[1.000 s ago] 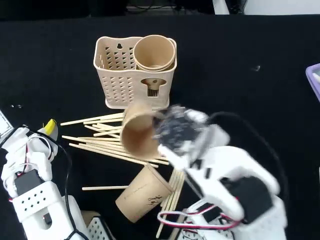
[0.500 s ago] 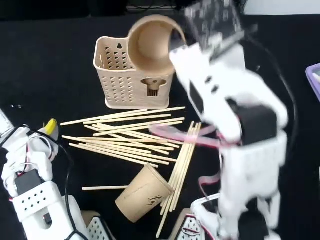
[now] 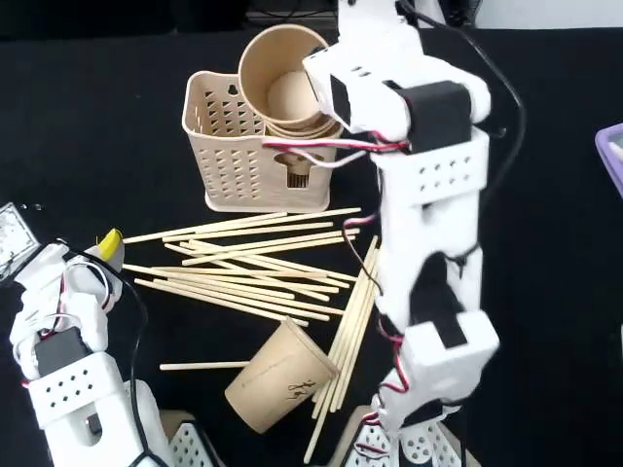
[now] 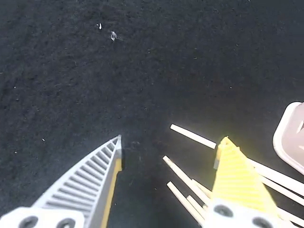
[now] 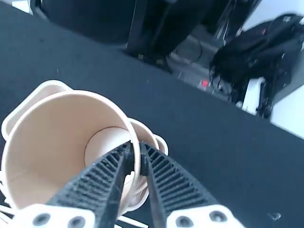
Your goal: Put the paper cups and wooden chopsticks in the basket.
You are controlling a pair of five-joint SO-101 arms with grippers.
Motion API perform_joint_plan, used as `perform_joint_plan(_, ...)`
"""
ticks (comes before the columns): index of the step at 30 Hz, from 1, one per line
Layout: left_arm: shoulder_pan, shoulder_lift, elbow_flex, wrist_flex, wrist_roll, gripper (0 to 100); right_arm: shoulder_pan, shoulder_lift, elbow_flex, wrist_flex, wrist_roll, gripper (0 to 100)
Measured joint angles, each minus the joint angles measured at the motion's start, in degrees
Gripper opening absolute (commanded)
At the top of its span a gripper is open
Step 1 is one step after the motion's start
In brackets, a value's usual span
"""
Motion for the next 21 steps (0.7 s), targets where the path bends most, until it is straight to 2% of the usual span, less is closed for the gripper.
perform_joint_plan(2, 0.00, 0.00, 0.00, 0.00, 0.00, 31, 0.00, 1.85, -2.90, 1.58, 0.00, 9.0)
perform_joint_plan(6, 0.00, 0.00, 0.00, 0.00, 0.00, 31, 0.00, 3.69, -6.86, 3.96, 0.00, 29.9)
perform_joint_plan(8, 0.00, 0.00, 0.00, 0.00, 0.00, 31, 0.00, 3.78, -8.88, 5.10, 0.00, 36.1)
perform_joint_plan(11, 0.00, 0.00, 0.00, 0.00, 0.00, 31, 0.00, 3.60, -13.19, 6.33, 0.00, 35.7)
perform_joint_plan(15, 0.00, 0.00, 0.00, 0.00, 0.00, 31, 0.00, -0.70, -13.71, 6.51, 0.00, 29.2)
perform_joint_plan(18, 0.00, 0.00, 0.00, 0.00, 0.00, 31, 0.00, -8.00, -7.65, 6.51, 0.00, 24.9)
perform_joint_plan(21, 0.00, 0.00, 0.00, 0.00, 0.00, 31, 0.00, -17.23, 5.27, 6.51, 0.00, 23.3)
